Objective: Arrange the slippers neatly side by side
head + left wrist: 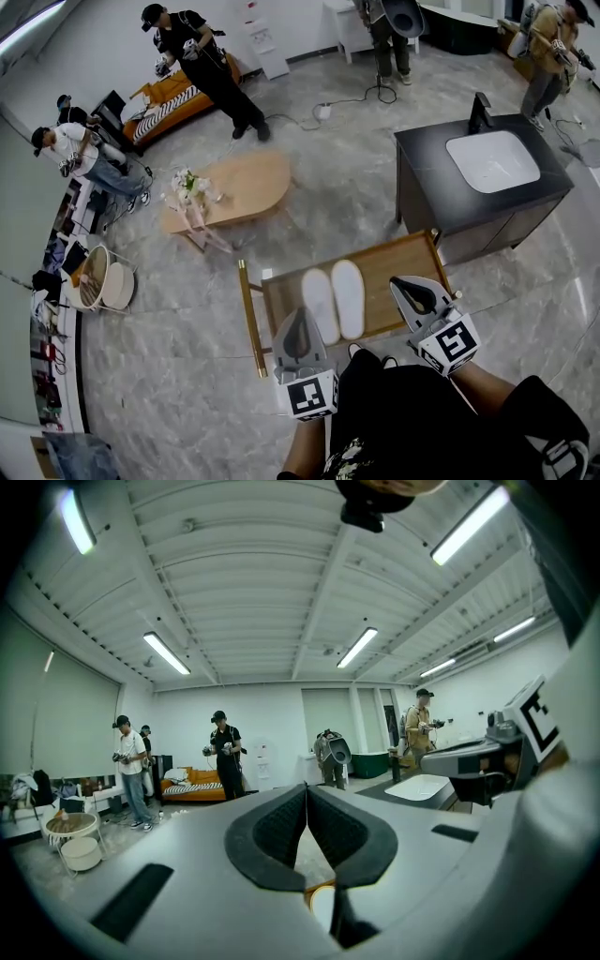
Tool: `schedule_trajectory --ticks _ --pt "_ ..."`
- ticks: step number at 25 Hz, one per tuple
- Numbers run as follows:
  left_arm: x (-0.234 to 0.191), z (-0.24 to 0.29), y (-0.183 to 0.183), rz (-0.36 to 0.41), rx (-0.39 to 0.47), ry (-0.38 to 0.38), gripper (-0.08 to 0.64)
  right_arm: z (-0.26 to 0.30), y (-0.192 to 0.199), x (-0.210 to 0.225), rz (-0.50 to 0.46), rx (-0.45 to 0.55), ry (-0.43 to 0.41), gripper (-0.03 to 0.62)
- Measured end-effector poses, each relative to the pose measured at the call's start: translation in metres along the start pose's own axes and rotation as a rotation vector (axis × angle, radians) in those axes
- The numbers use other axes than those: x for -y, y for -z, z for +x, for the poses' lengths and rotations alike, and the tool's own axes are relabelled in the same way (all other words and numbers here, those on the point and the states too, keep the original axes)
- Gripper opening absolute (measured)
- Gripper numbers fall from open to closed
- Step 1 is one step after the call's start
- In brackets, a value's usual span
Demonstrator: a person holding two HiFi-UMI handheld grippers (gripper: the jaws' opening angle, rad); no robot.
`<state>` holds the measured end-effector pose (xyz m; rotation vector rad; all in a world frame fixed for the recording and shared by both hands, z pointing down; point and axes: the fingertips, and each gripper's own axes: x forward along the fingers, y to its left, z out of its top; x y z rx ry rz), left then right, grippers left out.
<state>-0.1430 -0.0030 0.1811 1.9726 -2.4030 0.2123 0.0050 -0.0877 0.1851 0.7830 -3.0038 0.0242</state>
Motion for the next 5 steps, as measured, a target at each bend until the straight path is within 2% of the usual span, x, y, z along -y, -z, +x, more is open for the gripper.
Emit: schedule_trajectory --ticks 5 --pt "0.0 0.0056 0.0048 -0.005 -0.008 -0.008 0.005 0.0048 0.0028 0.0029 0.0 -0.003 -0.007 -0.003"
